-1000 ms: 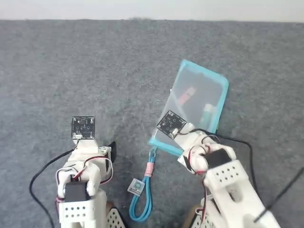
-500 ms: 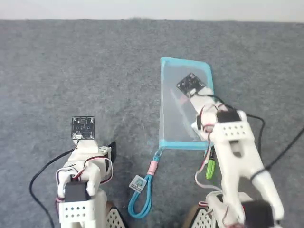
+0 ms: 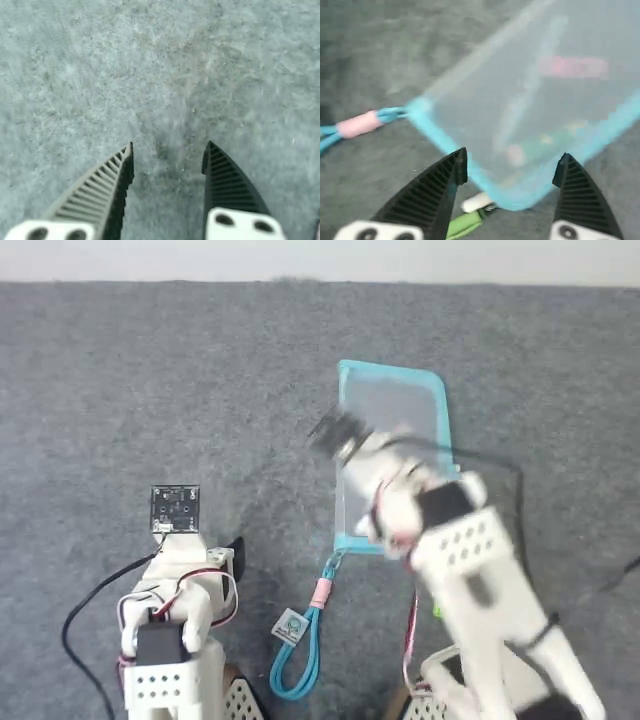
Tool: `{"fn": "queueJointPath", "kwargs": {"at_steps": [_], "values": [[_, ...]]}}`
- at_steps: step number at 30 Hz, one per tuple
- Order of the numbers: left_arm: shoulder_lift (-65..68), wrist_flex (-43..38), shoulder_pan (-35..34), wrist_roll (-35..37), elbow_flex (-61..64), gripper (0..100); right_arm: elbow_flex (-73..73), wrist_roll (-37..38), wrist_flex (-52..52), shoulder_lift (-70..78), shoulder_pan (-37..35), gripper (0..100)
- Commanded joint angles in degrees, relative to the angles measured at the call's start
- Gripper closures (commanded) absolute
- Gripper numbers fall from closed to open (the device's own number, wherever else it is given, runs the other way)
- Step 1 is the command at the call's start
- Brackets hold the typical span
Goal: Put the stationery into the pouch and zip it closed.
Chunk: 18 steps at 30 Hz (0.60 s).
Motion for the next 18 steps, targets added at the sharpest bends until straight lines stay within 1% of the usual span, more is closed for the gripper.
{"fn": "queueJointPath", "kwargs": {"at_steps": [1,4,7,13,18], "values": [[0.18,-2.02,-0.44,0.35,-0.31,78,6.42,-6.77,-3.30,-5.85,-7.52,71.3],[0.18,-2.02,-0.44,0.35,-0.31,78,7.74,-13.01,-6.02,-2.95,-8.66,71.3],[0.18,-2.02,-0.44,0.35,-0.31,78,7.03,-13.98,-7.60,3.47,-9.36,71.3],[0.18,-2.02,-0.44,0.35,-0.31,78,1.23,-14.59,-8.66,21.23,-13.76,71.3],[0.18,-2.11,-0.44,0.35,-0.31,78,-7.30,-24.44,-7.60,32.57,-13.32,71.3]]}}
